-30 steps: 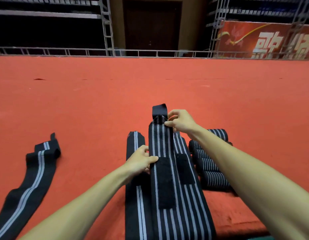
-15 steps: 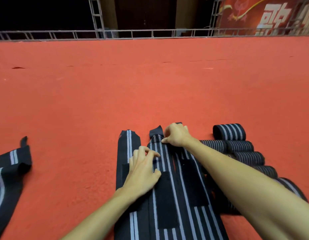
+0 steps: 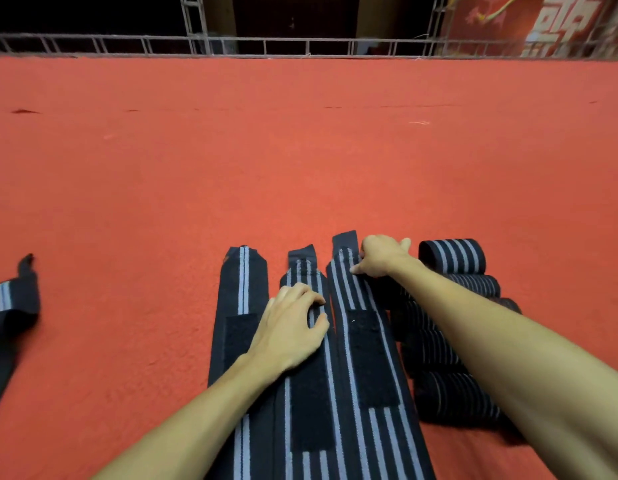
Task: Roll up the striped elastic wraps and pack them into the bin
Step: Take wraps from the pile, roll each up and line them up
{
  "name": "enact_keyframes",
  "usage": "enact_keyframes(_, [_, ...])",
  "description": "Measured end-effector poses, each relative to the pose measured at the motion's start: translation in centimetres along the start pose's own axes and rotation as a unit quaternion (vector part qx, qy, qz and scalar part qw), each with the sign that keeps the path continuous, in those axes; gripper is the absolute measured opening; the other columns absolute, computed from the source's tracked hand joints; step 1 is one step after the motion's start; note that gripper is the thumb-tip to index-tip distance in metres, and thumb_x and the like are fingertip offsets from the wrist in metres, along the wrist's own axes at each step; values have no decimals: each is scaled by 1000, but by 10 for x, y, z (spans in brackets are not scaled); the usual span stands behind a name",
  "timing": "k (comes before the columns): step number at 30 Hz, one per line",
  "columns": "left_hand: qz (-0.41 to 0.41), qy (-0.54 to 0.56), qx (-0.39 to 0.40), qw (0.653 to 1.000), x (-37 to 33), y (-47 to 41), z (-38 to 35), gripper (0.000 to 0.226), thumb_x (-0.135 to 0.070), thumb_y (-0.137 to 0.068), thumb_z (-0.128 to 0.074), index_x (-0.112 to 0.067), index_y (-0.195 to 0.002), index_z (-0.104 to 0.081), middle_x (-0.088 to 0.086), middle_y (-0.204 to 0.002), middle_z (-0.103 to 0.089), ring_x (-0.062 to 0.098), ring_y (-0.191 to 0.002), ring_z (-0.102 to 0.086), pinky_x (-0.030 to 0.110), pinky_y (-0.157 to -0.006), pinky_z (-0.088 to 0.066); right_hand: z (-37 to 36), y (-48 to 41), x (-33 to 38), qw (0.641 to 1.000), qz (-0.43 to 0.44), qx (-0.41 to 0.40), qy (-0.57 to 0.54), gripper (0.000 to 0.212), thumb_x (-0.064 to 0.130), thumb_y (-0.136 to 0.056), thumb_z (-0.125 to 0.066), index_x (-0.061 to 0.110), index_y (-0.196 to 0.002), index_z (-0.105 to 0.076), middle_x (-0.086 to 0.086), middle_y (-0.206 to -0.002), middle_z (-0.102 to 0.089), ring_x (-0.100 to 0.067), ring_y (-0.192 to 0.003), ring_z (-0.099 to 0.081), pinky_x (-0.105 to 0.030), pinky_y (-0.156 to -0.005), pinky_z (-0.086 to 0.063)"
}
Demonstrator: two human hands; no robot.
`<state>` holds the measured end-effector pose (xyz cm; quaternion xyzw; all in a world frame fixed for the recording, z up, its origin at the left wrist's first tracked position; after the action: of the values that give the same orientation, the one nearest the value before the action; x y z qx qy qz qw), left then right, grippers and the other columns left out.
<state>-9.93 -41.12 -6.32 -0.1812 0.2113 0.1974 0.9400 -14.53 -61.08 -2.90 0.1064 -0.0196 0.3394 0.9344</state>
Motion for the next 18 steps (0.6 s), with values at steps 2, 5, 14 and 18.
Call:
enact_keyframes(2, [18, -13, 45, 999, -3, -3, 4, 31, -37, -96, -43, -24, -121, -58, -14, -117, -48, 9, -115, -39, 23, -98, -27, 8, 5, 2, 999, -2, -31, -32, 25, 36, -84, -69, 20, -79, -51, -3, -99, -62, -27, -109, -53, -45, -99, -25])
enact_keyframes(5, [39, -69, 123, 989, -11, -8, 11, 39, -39, -99, -37, -21, -130, -53, -4, -126, -47, 17, -122, -39, 32, -103, -28, 28, 21, -1, 988, 45, -69, -128, 16, 10, -85, -59, 23, -80, -52, -1, -90, -63, -25, -96, -55, -40, -96, -33])
enact_keyframes(14, [141, 294, 91, 941, -59, 2, 48, 60, -36, -93, -58, -13, -140, -31, 6, -111, -54, 17, -84, -58, 27, -70, -44, 86, 107, -2, 754, 102, 12, -649, 10, -1, -89, -61, 9, -91, -59, -7, -80, -65, -13, -55, -61, -23, -51, -52])
enact_keyframes(18, [149, 453, 143, 868, -75, 24, 68, 30, -27, -95, -57, -10, -119, -54, 17, -94, -48, 25, -67, -53, 34, -60, -44, 106, 135, 4, 708, 108, 25, -697, 16, 0, -90, -59, -2, -105, -64, -11, -90, -68, -18, -69, -65, -24, -59, -55])
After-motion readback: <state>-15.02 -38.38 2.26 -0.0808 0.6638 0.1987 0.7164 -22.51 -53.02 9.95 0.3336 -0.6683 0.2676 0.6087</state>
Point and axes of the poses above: each hand's wrist, its own y-axis away from the middle knuckle, its own z-axis out of the back of the hand, x = y × z, the point moved 4 cm from there along -y, towards the middle knuckle
